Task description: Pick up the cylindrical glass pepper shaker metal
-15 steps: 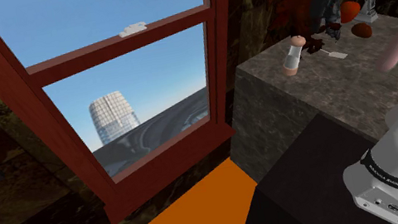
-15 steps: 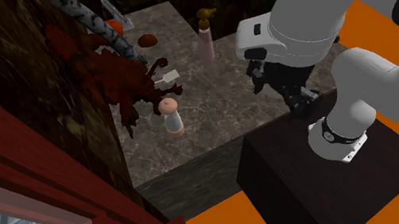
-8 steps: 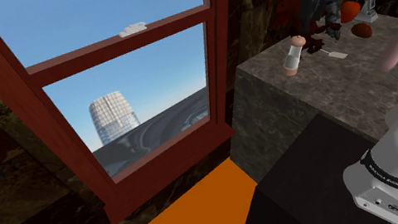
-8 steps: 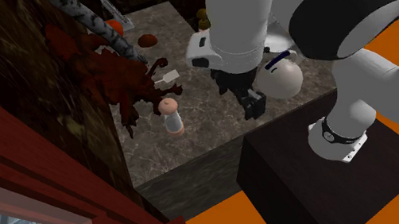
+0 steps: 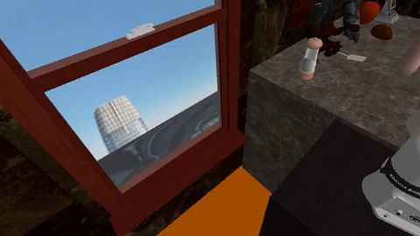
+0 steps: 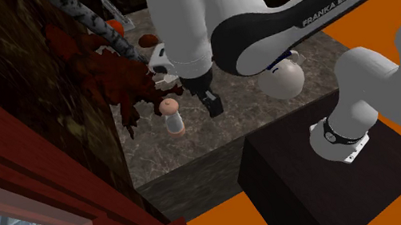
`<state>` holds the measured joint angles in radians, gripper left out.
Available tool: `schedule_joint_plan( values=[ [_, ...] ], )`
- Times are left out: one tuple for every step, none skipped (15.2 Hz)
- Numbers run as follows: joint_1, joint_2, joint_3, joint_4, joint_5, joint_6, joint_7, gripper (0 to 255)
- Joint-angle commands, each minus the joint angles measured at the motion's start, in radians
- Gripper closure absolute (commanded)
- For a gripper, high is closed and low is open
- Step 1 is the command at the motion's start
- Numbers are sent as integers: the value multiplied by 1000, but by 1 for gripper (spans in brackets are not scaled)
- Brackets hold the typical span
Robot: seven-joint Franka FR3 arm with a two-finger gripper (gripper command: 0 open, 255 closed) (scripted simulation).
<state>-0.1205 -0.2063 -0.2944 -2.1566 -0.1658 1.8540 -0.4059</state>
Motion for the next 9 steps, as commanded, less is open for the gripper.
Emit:
schedule_joint_plan(
  values=[
    [-10,76,-25,52,14,19,-35,0],
    [-15,113,-36,77,23,28,-53,0],
    [-22,152,-46,104,33,36,-71,0],
    [-28,190,-55,131,45,44,-88,0],
    [-36,229,-63,160,57,50,-106,0],
    [-45,269,-71,190,70,55,-124,0],
    [-54,309,-77,222,83,59,-142,0],
    [-64,349,-83,255,97,61,-159,0],
    [-75,390,-87,290,112,62,-177,0]
  ],
)
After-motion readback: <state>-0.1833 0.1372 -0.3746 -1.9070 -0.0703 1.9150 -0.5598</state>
